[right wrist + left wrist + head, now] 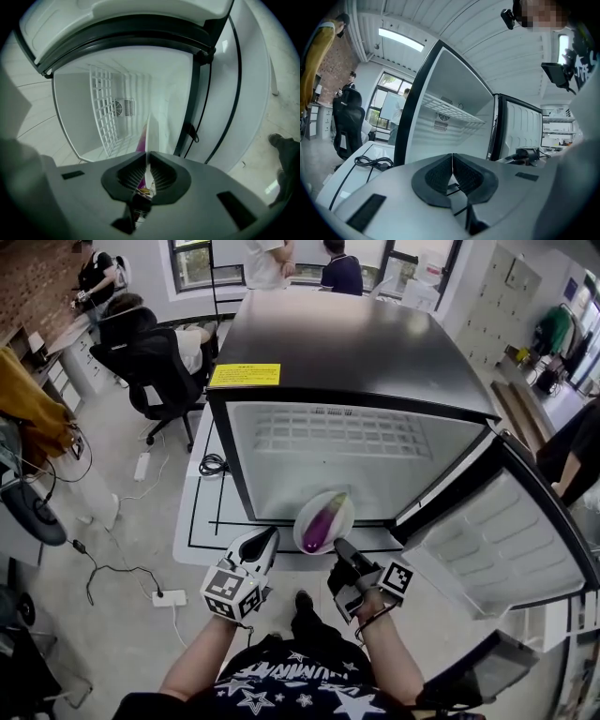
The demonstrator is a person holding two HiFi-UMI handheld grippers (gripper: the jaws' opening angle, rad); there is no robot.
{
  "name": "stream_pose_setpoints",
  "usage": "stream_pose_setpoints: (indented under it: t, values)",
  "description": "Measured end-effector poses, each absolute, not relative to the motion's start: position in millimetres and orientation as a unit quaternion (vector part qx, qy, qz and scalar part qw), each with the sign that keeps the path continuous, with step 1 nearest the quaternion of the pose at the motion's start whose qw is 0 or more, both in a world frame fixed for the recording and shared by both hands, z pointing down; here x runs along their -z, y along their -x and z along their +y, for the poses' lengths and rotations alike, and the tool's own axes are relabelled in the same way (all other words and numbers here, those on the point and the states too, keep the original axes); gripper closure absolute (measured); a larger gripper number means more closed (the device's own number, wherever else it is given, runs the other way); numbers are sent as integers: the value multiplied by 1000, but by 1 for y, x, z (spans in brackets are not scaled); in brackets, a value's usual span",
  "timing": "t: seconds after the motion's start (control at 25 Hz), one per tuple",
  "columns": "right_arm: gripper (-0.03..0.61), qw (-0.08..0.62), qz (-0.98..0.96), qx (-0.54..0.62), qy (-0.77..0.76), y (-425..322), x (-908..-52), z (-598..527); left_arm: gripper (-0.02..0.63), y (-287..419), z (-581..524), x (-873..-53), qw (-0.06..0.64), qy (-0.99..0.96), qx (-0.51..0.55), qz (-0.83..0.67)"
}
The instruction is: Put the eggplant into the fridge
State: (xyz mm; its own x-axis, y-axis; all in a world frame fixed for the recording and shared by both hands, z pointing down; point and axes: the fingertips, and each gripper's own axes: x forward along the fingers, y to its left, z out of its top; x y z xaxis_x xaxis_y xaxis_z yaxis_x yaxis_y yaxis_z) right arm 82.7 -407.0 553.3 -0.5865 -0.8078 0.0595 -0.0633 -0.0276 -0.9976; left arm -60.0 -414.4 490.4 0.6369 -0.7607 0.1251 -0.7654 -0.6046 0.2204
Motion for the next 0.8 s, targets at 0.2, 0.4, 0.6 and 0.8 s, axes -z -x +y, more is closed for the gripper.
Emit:
stream_pose_setpoints:
  t: [0.2,0.4,0.6,0.8]
  values:
    - [555,285,638,634,333,-76,-555,-431,604,61,-434,-489,125,-890,-10,-438]
    - [555,271,641,641,324,-65,-558,-459,604,57,-453,-491,121,-891,-19,-437]
    - [555,262,643,646,316,-62,-561,-484,604,56,-470,-494,124,-888,-22,-443]
    - [555,251,643,651,317,-59,-565,-505,604,55,-483,-496,129,-886,-27,-444]
